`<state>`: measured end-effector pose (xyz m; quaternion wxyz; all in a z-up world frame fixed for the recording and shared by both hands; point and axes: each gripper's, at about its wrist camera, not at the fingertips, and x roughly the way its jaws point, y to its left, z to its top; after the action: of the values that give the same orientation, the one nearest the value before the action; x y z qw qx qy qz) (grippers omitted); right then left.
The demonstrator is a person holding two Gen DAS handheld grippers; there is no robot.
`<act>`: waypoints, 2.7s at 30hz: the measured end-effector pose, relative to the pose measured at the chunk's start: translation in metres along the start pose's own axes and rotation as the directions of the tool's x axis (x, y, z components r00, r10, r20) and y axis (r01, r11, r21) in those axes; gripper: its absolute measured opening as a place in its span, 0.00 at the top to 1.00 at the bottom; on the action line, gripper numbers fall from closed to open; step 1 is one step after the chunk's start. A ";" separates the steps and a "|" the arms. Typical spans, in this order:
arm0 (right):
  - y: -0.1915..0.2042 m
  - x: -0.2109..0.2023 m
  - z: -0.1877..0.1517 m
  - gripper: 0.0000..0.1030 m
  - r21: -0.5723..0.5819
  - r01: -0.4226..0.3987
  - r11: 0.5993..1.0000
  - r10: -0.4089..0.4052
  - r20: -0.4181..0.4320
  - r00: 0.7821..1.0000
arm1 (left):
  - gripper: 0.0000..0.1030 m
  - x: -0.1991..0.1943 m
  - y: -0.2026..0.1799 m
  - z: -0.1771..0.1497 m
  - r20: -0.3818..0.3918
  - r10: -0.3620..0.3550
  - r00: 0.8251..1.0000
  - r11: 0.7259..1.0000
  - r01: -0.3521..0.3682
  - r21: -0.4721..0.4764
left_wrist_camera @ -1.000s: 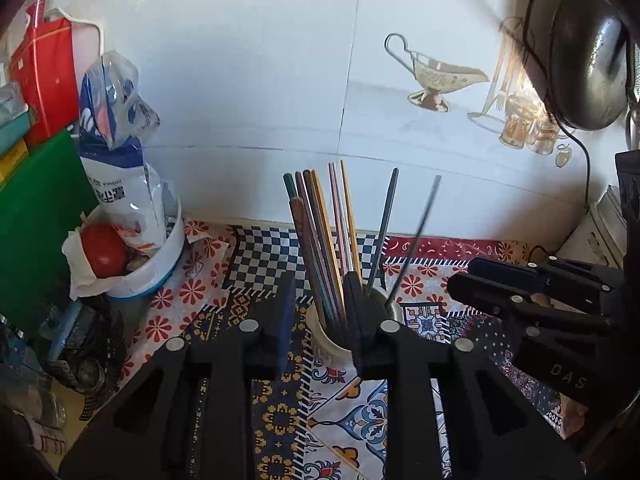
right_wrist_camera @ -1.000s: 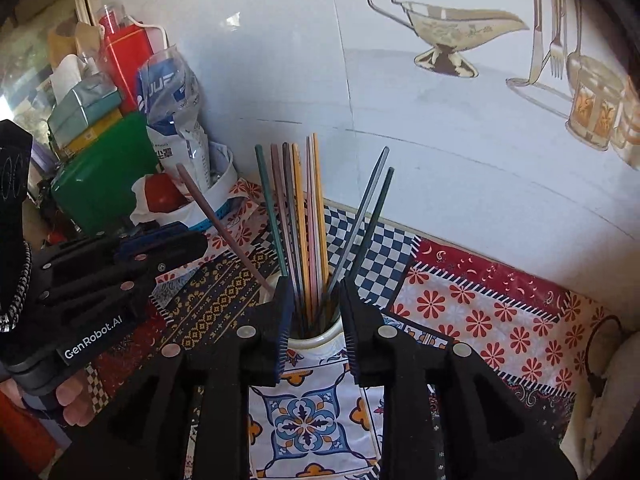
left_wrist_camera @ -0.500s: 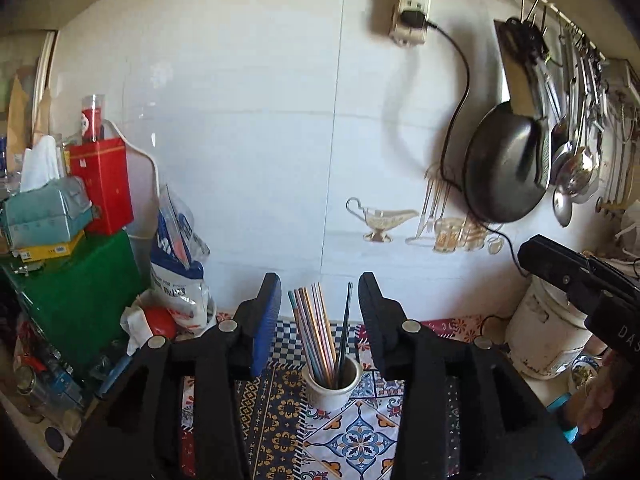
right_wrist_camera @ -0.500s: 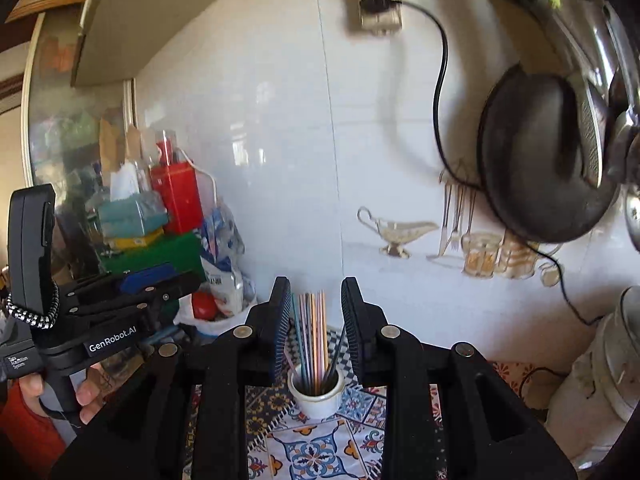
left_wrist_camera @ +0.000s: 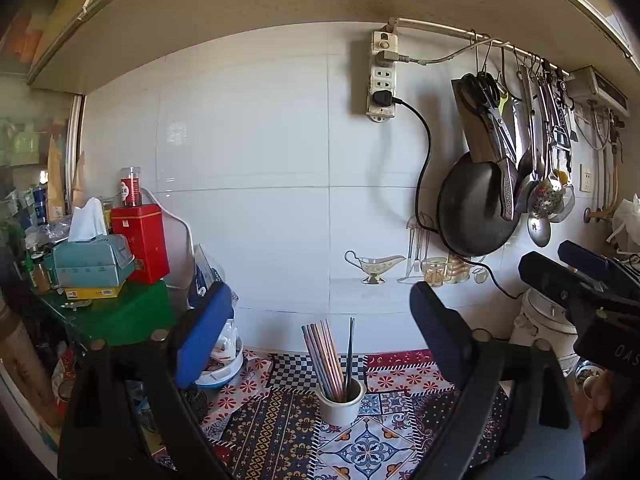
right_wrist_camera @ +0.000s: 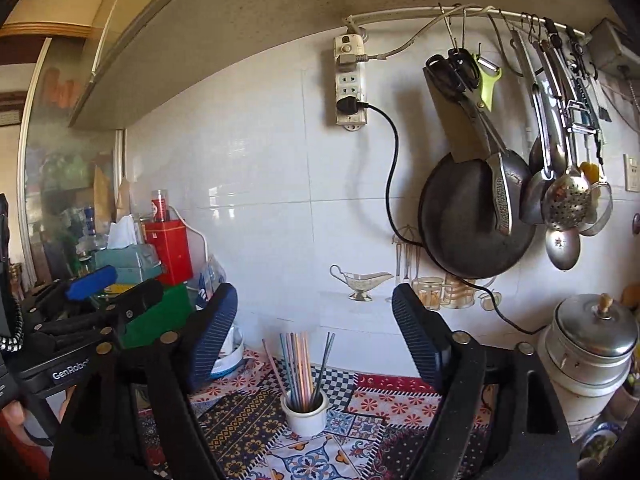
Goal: Organize utensils
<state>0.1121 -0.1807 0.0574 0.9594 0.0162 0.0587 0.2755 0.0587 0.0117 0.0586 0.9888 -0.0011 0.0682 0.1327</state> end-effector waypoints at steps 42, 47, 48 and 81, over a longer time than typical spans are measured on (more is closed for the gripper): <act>-0.001 -0.018 -0.012 0.00 -0.035 0.094 0.995 -0.095 -0.058 0.994 | 0.01 0.004 -0.009 -0.015 -0.064 -0.019 0.998 0.999 0.016 -0.049; -0.002 -0.018 -0.012 0.00 -0.034 0.094 0.995 -0.096 -0.057 0.994 | 0.01 0.005 -0.010 -0.014 -0.064 -0.027 0.998 0.998 0.024 -0.050; -0.002 -0.017 -0.012 0.00 -0.034 0.094 0.995 -0.096 -0.057 0.994 | 0.01 0.005 -0.011 -0.014 -0.062 -0.026 0.998 0.999 0.023 -0.049; -0.007 -0.022 -0.009 0.00 -0.004 0.098 0.995 -0.098 -0.033 0.995 | 0.01 0.004 -0.019 -0.012 -0.083 -0.071 0.994 0.997 0.068 -0.035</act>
<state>0.0966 -0.1985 0.0503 0.9707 0.0078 0.0749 0.2284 0.0662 -0.0063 0.0455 0.9889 -0.0250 0.1074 0.0992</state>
